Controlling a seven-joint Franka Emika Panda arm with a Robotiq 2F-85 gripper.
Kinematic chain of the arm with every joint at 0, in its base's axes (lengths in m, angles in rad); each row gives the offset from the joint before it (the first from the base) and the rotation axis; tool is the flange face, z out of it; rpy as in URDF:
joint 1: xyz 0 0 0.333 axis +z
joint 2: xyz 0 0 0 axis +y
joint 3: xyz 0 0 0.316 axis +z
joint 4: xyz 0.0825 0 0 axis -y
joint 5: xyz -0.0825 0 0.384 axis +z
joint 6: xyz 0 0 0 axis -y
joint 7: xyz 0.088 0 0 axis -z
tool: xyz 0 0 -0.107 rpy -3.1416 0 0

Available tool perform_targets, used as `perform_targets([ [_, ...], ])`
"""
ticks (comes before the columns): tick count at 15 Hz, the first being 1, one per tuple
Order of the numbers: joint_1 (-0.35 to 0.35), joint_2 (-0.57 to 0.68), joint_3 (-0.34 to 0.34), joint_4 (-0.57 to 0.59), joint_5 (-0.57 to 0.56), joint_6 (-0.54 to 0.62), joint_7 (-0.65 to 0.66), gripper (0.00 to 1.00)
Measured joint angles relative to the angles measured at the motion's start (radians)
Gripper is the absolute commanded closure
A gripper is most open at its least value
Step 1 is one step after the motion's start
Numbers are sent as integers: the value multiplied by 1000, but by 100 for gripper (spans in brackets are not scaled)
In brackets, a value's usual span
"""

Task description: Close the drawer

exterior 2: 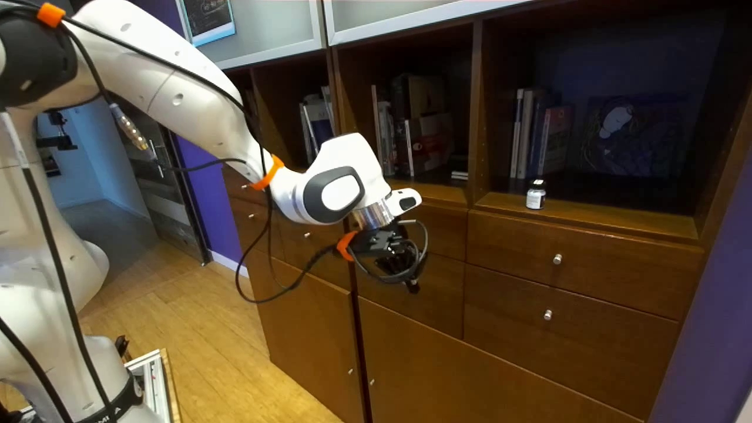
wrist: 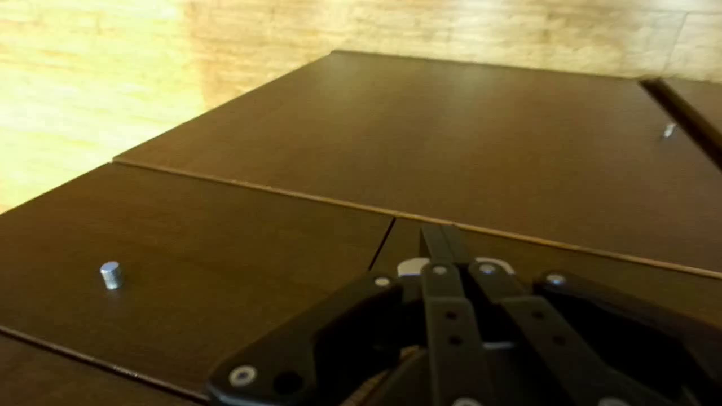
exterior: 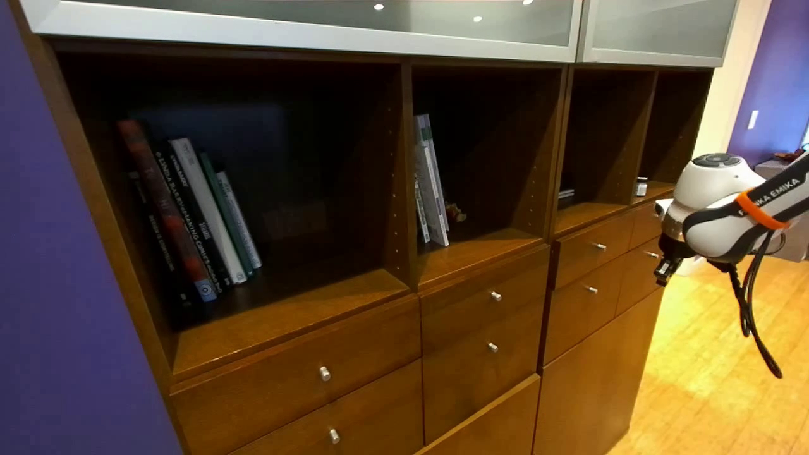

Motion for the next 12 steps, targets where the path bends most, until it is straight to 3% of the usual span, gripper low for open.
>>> perform_targets([
  [5, 86, -190, -107, 37, 162, -404, -118, 32],
  [9, 142, -341, -173, 88, 320, -603, -97, 4],
  [12, 169, -432, -182, 101, 376, -645, 14, 0],
])
